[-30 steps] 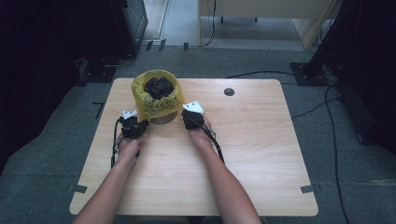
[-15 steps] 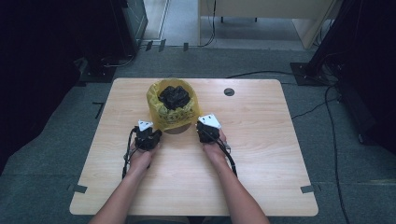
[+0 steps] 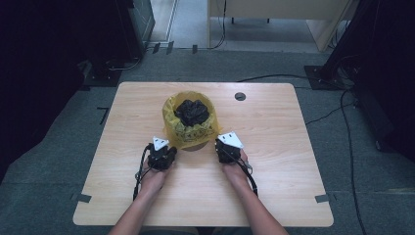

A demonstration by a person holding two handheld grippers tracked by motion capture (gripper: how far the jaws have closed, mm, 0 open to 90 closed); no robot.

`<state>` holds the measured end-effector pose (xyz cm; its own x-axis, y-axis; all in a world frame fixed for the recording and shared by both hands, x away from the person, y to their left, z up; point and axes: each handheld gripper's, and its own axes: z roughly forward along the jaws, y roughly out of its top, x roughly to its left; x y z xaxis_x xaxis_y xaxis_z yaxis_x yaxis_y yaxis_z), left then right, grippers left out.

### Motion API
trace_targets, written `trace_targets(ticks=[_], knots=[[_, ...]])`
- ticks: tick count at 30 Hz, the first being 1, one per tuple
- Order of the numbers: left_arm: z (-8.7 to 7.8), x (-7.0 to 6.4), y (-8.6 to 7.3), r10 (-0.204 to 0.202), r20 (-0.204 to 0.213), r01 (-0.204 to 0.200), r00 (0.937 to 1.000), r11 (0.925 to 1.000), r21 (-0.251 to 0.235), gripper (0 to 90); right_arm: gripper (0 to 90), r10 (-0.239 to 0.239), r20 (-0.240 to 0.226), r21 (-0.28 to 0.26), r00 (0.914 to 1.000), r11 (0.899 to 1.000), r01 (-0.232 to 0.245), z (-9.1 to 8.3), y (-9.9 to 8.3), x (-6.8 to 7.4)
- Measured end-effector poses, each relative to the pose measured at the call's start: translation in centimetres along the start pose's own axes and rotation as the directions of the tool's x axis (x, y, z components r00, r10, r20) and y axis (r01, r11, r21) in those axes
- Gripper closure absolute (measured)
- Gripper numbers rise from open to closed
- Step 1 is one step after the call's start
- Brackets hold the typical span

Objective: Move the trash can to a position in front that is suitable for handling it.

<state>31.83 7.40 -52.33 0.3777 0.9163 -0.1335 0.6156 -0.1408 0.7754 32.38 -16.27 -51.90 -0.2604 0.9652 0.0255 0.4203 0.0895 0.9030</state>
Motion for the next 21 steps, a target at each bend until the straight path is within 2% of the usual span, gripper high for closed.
trace_targets(ticks=[5,7,12,16,21], knots=[[-0.8,-1.1,-0.8,0.025,0.012,-0.025,0.9996,0.9997,0.004,90.0,90.0,0.04,0.0,0.022,0.9992,0.999,-0.04,-1.5,-0.8,-0.4],[-1.0,-1.3,-1.1,0.018,0.016,-0.018,0.9997,0.9998,0.005,90.0,90.0,0.062,-0.001,0.028,0.9981,0.998,-0.062,-2.1,-1.1,-0.7],[-1.7,-1.6,-1.7,0.01,0.03,-0.01,0.9995,0.9999,0.004,90.0,90.0,0.064,0.013,0.025,0.9978,0.998,-0.065,-3.6,-1.8,-0.8],[-2.4,-2.0,-2.4,0.013,0.05,-0.013,0.9987,0.9999,0.002,90.0,90.0,0.103,0.0,0.038,0.9947,0.994,-0.103,-4.9,-2.5,-1.1],[-3.3,-2.3,-3.2,0.011,0.064,-0.01,0.9979,0.9999,-0.001,90.0,90.0,0.101,-0.008,0.043,0.9948,0.994,-0.101,-6.5,-3.3,-1.1]])
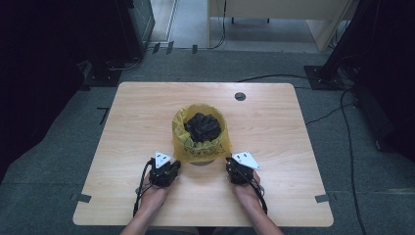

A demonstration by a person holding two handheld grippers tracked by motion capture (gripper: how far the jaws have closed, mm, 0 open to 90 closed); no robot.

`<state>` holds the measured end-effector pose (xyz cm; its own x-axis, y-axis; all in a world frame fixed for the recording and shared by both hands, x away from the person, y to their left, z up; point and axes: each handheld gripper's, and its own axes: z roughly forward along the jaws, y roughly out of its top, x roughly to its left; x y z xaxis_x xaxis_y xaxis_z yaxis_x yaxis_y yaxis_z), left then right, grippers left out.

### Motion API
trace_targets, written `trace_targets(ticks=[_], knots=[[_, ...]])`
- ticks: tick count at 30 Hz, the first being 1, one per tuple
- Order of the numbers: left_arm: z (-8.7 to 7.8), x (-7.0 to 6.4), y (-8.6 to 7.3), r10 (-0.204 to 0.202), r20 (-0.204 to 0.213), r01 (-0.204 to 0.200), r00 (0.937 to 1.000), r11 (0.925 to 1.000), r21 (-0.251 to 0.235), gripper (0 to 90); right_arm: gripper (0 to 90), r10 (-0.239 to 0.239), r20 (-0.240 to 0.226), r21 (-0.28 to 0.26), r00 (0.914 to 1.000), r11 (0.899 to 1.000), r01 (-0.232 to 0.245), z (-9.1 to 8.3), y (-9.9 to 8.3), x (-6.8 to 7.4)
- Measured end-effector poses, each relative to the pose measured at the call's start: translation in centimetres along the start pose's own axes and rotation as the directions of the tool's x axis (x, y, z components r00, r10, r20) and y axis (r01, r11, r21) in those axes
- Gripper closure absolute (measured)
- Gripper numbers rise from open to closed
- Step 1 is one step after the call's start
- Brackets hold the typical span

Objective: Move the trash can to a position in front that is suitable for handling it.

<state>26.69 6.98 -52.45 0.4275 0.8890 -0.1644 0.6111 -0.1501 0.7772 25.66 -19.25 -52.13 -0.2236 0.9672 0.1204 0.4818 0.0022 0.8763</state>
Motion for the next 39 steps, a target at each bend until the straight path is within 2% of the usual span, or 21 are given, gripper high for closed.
trace_targets(ticks=[6,9,14,16,24,27,28,29,30,33,35,36,38,39], knots=[[-1.0,-0.4,-0.8,0.008,0.014,-0.008,0.9999,0.9999,0.014,90.0,90.0,-0.041,0.011,0.003,0.9991,0.999,0.041,-1.6,-0.8,-0.1],[-1.5,-0.6,-1.2,0.015,0.022,-0.016,0.9996,0.9996,0.022,90.0,90.0,-0.048,0.005,0.004,0.9988,0.999,0.048,-2.3,-1.2,-0.2],[-2.4,-0.9,-2.0,0.039,0.034,-0.04,0.9987,0.9987,0.032,90.0,90.0,-0.044,0.0,0.005,0.999,0.999,0.044,-3.4,-1.6,-0.6],[-2.8,-0.9,-2.3,0.032,0.042,-0.033,0.9986,0.9989,0.033,90.0,90.0,-0.039,-0.006,0.011,0.9992,0.999,0.039,-3.9,-1.8,-0.7],[-4.1,-1.8,-3.5,0.056,0.065,-0.059,0.9963,0.9976,0.036,90.0,90.0,-0.034,-0.036,0.019,0.9988,0.999,0.035,-6.0,-2.7,-1.1],[-4.4,-1.9,-3.7,0.059,0.056,-0.061,0.9967,0.9977,0.029,90.0,90.0,-0.034,-0.041,0.019,0.9986,0.999,0.035,-6.6,-3.0,-1.2],[-4.5,-1.9,-3.7,0.051,0.05,-0.052,0.9975,0.9984,0.024,90.0,87.7,-0.04,-0.044,0.017,0.9983,0.999,0.04,-6.8,-3.1,-1.3],[-4.6,-1.7,-3.7,0.05,0.041,-0.051,0.9979,0.9985,0.02,90.0,82.3,-0.04,-0.051,0.021,0.9979,0.999,0.041,-6.8,-3.1,-1.4],[-4.6,-1.6,-3.8,0.054,0.041,-0.055,0.9977,0.9984,0.014,85.5,74.1,-0.033,-0.062,0.029,0.9975,0.999,0.035,-6.8,-3.2,-1.5],[-4.7,-1.3,-3.9,0.047,0.038,-0.047,0.9981,0.9988,-0.012,58.3,49.6,-0.018,-0.07,0.036,0.9974,0.999,0.021,-6.9,-3.2,-1.7],[-4.9,-1.2,-3.9,0.05,0.029,-0.049,0.9983,0.9986,-0.02,42.3,39.3,-0.025,-0.061,0.029,0.9978,0.999,0.027,-7.0,-3.1,-1.8],[-5.0,-1.1,-3.8,0.047,0.028,-0.046,0.9985,0.9985,-0.029,36.1,34.3,-0.02,-0.061,0.029,0.9979,0.999,0.022,-7.1,-2.9,-1.8],[-5.3,-0.8,-3.6,0.032,0.045,-0.03,0.9985,0.9985,-0.046,30.0,23.9,-0.01,-0.08,0.026,0.9967,1.0,0.012,-7.4,-2.4,-2.0],[-5.4,-0.7,-3.5,0.025,0.049,-0.022,0.9985,0.9983,-0.054,27.6,22.1,-0.017,-0.094,0.026,0.9954,0.999,0.019,-7.5,-2.2,-2.1]])
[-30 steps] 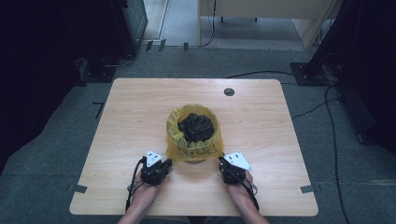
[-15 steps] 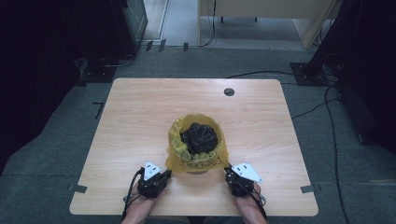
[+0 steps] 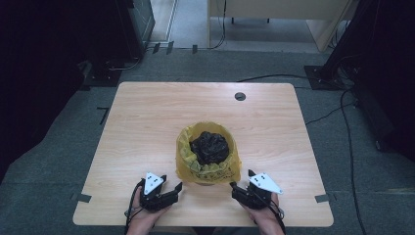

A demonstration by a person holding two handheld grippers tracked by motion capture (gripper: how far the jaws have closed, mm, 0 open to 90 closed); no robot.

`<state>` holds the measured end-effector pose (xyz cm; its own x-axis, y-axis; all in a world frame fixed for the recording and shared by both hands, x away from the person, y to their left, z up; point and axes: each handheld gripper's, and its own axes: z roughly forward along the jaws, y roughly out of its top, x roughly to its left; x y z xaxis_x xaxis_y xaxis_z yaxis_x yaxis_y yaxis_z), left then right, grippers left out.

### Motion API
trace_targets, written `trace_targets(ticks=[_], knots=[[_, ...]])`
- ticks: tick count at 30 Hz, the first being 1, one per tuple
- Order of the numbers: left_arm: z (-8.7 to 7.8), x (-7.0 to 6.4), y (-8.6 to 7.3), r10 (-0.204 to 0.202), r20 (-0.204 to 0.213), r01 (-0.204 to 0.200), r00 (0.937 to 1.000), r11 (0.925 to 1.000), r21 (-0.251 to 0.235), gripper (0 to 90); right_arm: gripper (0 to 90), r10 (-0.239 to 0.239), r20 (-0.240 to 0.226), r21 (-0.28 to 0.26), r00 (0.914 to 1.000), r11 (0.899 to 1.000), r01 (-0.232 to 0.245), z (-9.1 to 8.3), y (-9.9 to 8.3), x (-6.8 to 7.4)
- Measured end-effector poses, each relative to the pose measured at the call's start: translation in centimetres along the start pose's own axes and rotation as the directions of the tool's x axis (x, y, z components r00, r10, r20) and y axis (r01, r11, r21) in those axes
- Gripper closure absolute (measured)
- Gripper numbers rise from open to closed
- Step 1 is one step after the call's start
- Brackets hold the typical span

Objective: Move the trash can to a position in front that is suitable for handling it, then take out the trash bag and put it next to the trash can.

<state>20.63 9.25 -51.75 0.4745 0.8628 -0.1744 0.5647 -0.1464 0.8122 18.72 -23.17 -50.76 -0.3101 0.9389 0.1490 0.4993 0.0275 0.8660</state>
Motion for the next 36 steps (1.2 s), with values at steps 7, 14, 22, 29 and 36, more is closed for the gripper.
trace_targets(ticks=[7,14,22,29,36], knots=[[-0.5,0.9,0.1,-0.02,0.005,0.02,0.9998,0.9998,-0.008,24.2,20.1,0.001,-0.025,-0.02,0.9997,1.0,-0.001,-1.2,0.5,-0.8],[-0.5,1.0,-0.2,-0.022,-0.003,0.022,0.9998,0.9997,0.014,24.6,19.9,-0.004,-0.038,-0.02,0.9993,1.0,0.003,-0.8,0.8,-0.7],[0.8,-0.9,-0.4,0.01,-0.03,-0.008,0.9995,0.9985,0.054,25.0,19.7,-0.008,-0.039,-0.025,0.9992,1.0,0.007,-1.0,0.7,-0.5],[2.7,-1.5,0.7,-0.01,-0.06,0.014,0.9982,0.9974,0.071,26.8,19.7,-0.006,-0.031,-0.017,0.9995,1.0,0.005,-1.0,0.5,-0.7],[3.9,-1.0,2.3,-0.057,-0.08,0.058,0.9952,0.9981,0.018,49.5,19.7,0.001,-0.023,-0.011,0.9997,1.0,-0.001,-1.0,0.3,-0.6]])
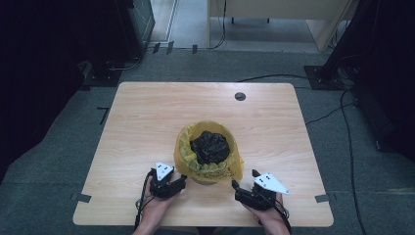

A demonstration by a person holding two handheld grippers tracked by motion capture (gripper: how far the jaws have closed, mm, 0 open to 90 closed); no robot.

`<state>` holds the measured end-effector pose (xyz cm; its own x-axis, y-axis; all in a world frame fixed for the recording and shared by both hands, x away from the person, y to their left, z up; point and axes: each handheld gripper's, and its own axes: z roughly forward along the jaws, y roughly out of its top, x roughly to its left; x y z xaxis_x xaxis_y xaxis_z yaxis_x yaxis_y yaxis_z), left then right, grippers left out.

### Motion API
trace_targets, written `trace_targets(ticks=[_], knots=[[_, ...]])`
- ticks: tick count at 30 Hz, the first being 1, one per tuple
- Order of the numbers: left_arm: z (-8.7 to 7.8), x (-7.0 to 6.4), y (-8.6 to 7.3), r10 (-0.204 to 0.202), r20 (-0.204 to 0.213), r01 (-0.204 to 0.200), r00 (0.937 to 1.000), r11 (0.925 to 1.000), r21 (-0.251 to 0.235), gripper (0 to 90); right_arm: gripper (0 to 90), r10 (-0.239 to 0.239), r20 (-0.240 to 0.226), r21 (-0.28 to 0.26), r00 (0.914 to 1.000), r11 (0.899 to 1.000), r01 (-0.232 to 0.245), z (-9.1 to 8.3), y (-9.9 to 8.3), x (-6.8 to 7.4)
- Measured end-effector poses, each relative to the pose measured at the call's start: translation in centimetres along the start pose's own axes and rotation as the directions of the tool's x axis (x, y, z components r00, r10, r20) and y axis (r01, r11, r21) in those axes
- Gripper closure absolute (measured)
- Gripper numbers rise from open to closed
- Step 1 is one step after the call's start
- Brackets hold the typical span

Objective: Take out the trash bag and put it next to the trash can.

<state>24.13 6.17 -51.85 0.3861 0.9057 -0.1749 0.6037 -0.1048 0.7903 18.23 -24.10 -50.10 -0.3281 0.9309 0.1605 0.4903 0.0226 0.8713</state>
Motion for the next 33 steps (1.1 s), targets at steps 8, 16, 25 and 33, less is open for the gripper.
trace_targets(ticks=[8,16,25,33], knots=[[-1.6,0.3,1.6,-0.028,-0.015,0.026,0.9995,0.9935,-0.111,79.4,19.8,-0.006,0.007,0.024,1.0,1.0,0.006,0.6,-0.3,0.6],[-4.8,-0.9,4.4,-0.05,-0.031,0.039,0.9983,0.9586,-0.282,88.3,20.1,-0.029,0.015,0.066,0.9995,0.997,0.028,2.2,-0.6,1.4],[-6.4,-2.5,7.0,-0.045,-0.045,0.022,0.998,0.911,-0.412,88.9,28.2,-0.035,0.027,0.104,0.999,0.994,0.032,3.2,-0.8,1.3],[-6.4,-4.7,8.5,0.007,0.061,0.021,0.9981,0.8971,-0.441,88.8,46.1,0.004,0.042,0.085,0.9991,0.996,-0.008,3.8,-0.7,0.9]])
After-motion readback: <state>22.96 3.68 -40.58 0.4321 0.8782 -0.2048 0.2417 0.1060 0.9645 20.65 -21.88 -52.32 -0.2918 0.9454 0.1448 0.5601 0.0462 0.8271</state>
